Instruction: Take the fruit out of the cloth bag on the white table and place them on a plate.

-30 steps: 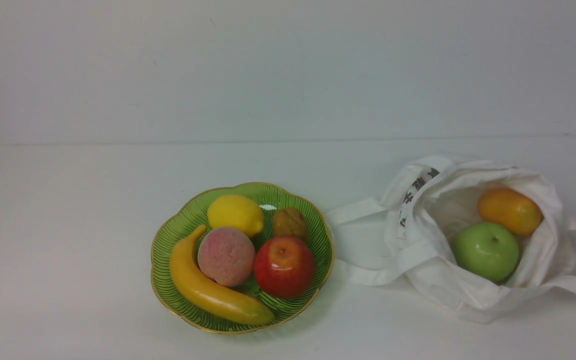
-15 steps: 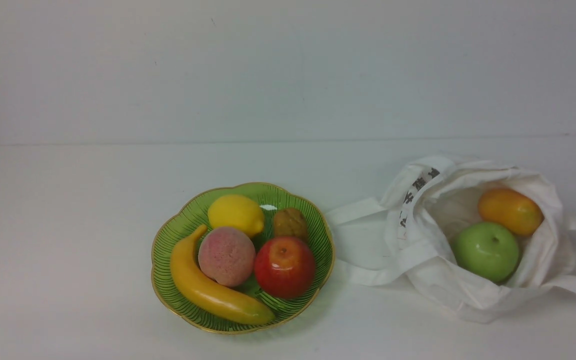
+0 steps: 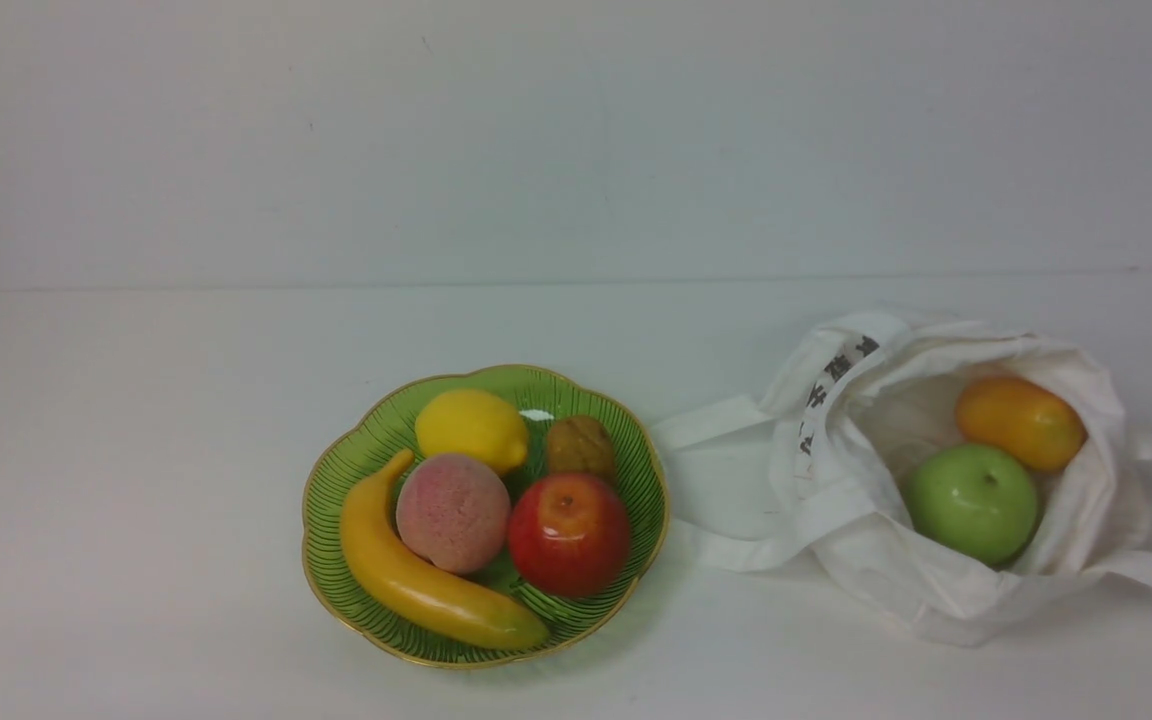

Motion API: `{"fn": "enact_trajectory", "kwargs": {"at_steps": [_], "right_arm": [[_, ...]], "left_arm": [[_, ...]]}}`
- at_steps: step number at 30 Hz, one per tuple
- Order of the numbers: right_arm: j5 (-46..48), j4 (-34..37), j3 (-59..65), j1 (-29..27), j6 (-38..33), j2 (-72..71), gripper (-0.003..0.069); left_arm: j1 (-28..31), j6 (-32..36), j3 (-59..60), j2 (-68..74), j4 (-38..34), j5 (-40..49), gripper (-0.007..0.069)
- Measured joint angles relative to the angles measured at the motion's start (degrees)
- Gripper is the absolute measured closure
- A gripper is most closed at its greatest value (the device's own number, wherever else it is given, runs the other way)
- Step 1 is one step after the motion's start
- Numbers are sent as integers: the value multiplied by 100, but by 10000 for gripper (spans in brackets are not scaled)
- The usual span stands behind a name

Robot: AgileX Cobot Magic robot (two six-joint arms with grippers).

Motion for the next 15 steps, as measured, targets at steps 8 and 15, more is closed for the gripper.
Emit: {"fn": "enact_trajectory", "kwargs": {"at_steps": [8, 15], "right_arm": [[89, -402, 1074, -2172, -40, 0, 673], [493, -330, 2035, -4004, 6, 0, 673]], "left_arm": [[0, 0, 0, 0, 0, 0, 632], [0, -6, 0, 0, 0, 0, 632]]}}
